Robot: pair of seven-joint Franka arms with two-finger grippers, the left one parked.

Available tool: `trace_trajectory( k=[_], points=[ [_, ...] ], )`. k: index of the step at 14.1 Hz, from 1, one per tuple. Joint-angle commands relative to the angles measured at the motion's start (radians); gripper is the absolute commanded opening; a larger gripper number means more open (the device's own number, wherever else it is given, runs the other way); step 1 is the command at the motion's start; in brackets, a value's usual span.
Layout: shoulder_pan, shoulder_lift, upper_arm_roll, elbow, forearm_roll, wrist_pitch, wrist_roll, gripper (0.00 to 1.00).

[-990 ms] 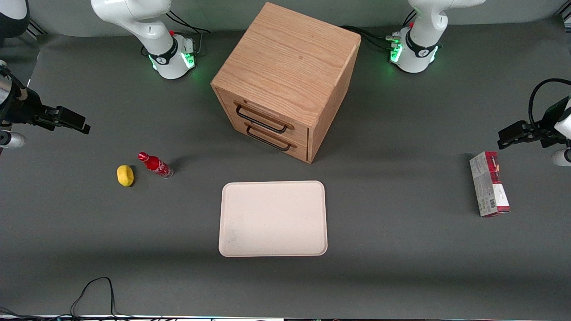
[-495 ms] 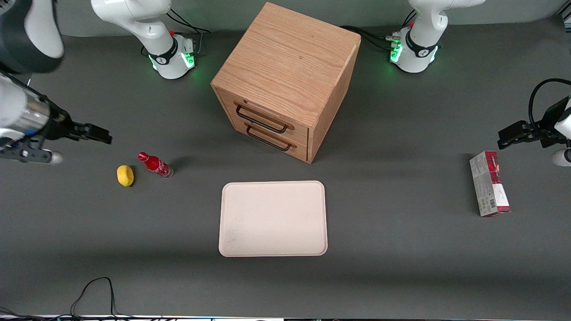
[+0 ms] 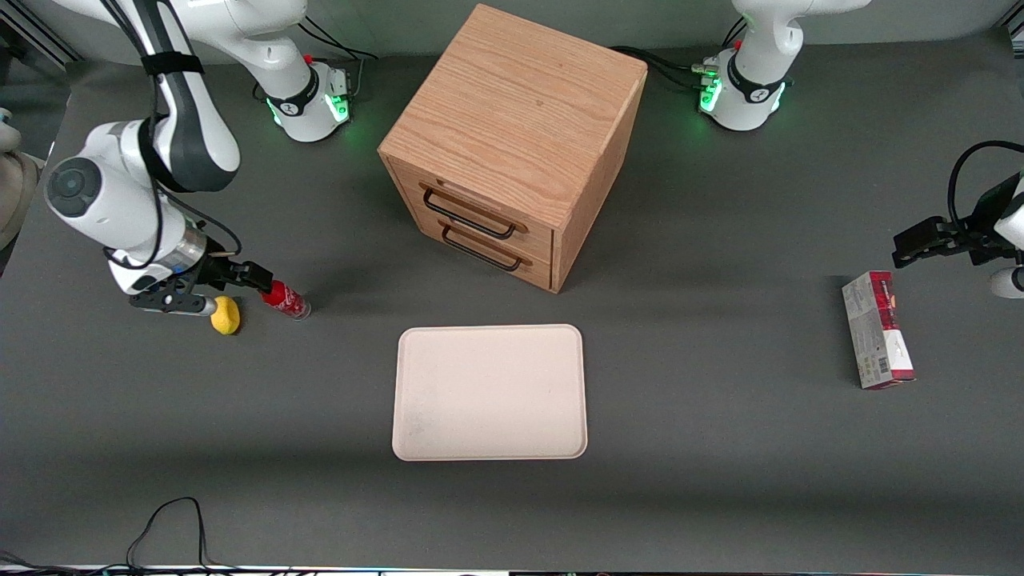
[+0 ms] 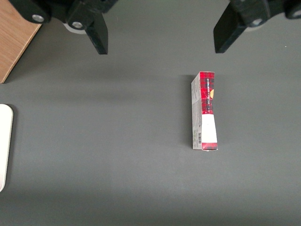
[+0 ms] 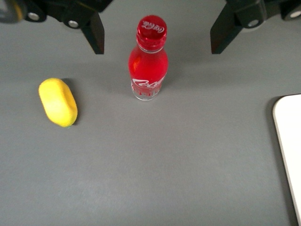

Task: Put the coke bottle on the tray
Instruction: 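Move the right gripper down over the red Coca-Cola bottle, then close the right gripper around the red bottle's body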

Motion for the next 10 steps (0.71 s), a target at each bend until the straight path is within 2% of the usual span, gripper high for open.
trace_trajectory(
  k=[1, 5, 6, 7, 8, 10],
  points=[
    [0.006, -0.048, 0.003, -0.099, 0.004, 0.092, -0.021, 1.0],
    [0.006, -0.042, 0.004, -0.126, 0.002, 0.115, -0.024, 0.99],
    [0.006, -0.042, 0.004, -0.135, 0.002, 0.115, -0.024, 0.92],
    [0.006, -0.042, 0.003, -0.135, 0.002, 0.113, -0.024, 0.78],
    [0.006, -0.042, 0.004, -0.133, 0.002, 0.112, -0.024, 0.54],
    [0.004, -0.04, 0.004, -0.13, 0.002, 0.107, -0.022, 0.0]
  ],
)
